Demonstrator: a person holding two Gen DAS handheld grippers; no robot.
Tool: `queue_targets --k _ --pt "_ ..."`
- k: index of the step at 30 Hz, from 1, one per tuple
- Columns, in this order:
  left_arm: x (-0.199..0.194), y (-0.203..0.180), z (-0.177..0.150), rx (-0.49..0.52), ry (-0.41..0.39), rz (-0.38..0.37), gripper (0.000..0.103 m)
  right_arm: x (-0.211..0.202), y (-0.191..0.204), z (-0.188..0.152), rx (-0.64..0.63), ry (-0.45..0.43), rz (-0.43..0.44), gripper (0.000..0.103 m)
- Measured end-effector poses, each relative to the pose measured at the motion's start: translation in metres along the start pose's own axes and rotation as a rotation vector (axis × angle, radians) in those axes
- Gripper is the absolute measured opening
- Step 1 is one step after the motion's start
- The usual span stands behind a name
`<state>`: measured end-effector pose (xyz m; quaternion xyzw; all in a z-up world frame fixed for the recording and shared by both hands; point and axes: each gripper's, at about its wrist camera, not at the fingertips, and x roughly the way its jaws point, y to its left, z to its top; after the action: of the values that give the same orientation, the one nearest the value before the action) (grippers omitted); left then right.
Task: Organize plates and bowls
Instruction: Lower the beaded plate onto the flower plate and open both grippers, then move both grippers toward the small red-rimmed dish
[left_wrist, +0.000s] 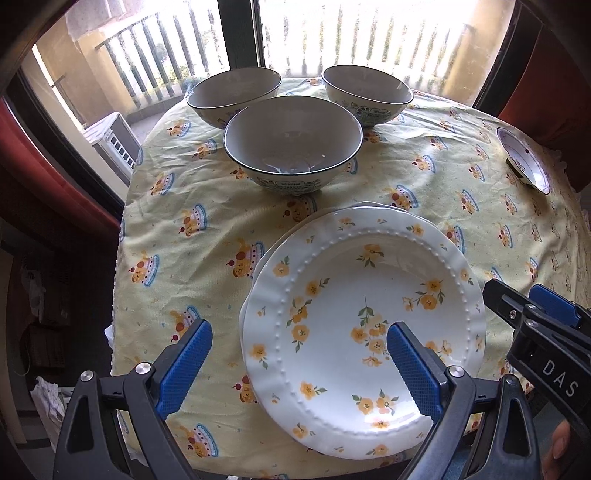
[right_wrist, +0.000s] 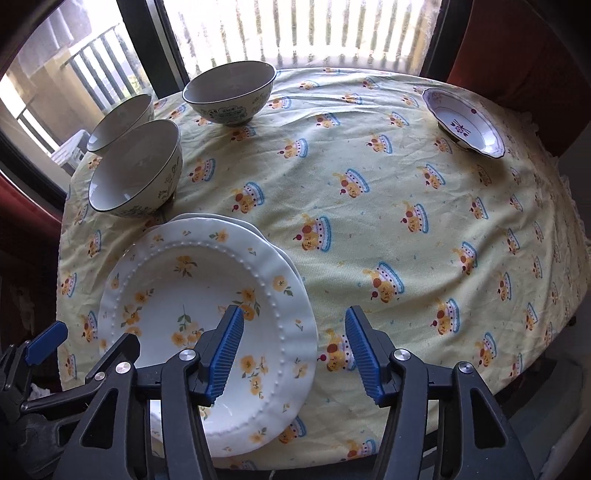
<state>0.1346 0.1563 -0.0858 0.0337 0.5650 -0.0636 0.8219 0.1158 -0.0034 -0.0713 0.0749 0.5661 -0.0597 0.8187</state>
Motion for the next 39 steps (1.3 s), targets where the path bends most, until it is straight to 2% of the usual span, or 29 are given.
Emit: queue_targets --k 5,8,11,17,22,30,39 --pt "-0.011 -0.015 0.005 0.011 -0.037 -0.001 0.097 -0.019 -0.015 0.008 0.021 -0.067 0.019 0.069" --pt "-0.016 -0.025 0.011 -0.008 -0.041 -0.013 0.097 -0.029 -0.024 0.012 0.001 -0.101 0.070 0.069" --pt "-0.024 -0.038 0.018 -0.022 -0.070 -0.018 0.096 -0.038 -0.034 0.018 -0.021 -0.128 0.086 0.069" --pt "-0.037 -0.072 0.031 -0.060 -0.116 -0.002 0.090 -0.040 -0.068 0.035 -0.015 -0.118 0.168 0.069" --pt "-0.041 -0.105 0.037 -0.079 -0.128 -0.003 0.090 -0.047 -0.093 0.050 -0.083 -0.146 0.147 0.069" --pt "-0.044 -0.154 0.051 -0.106 -0.148 0.013 0.090 -0.048 -0.143 0.073 -0.098 -0.146 0.195 0.069" --pt "-0.037 -0.216 0.070 -0.081 -0.164 0.049 0.089 -0.039 -0.198 0.096 -0.116 -0.144 0.206 0.069"
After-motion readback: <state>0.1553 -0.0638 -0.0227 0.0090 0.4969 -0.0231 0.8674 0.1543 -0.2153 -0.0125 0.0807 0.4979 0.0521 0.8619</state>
